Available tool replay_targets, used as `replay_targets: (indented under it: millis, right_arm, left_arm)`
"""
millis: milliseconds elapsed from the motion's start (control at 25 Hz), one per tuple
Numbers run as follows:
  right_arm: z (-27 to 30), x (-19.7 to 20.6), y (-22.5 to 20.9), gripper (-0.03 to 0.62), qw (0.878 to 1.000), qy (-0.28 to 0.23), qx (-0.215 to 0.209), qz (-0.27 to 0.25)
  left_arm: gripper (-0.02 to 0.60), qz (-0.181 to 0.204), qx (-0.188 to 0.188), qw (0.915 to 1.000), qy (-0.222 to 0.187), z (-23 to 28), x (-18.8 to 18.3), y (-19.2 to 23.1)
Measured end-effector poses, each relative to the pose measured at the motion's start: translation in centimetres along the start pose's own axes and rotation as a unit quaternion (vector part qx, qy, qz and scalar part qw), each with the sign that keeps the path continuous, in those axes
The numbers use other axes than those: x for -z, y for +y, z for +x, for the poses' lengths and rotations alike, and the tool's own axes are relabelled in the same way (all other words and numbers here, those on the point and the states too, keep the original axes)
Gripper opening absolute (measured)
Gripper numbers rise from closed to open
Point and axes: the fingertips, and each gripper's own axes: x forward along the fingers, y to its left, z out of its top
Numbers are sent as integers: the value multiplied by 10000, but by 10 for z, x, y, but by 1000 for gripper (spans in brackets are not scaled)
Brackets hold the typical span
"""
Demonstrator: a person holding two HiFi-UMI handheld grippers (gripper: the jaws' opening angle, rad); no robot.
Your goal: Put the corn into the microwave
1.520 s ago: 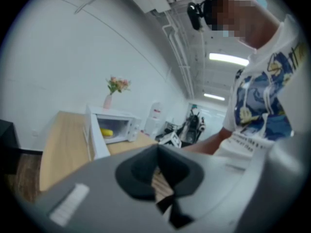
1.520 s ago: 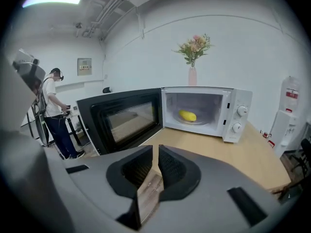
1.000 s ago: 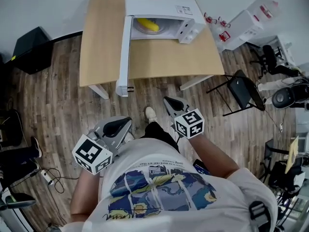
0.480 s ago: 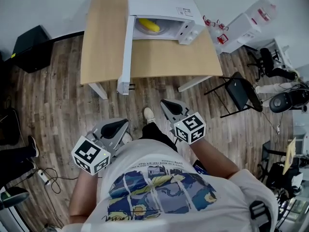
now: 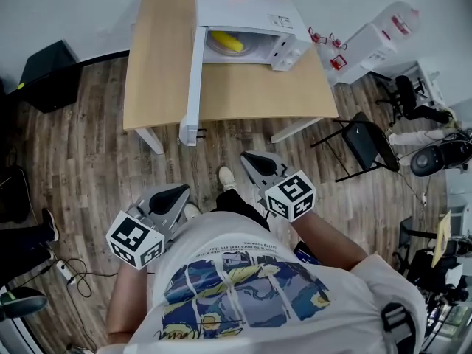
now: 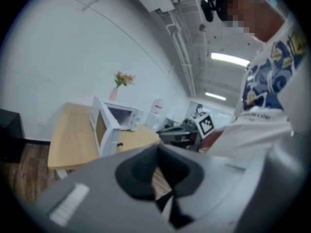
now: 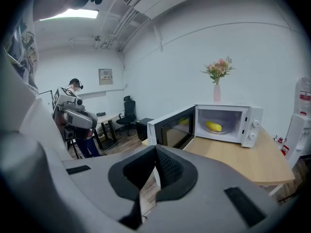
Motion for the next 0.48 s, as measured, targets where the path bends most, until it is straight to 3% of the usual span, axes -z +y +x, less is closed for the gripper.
replay_targets:
  millis: [480]
  right_arm:
    - [-14, -1, 7, 9, 9999, 73, -19, 132]
  left_arm:
    - [9, -176, 264, 9995, 80, 15, 17, -8]
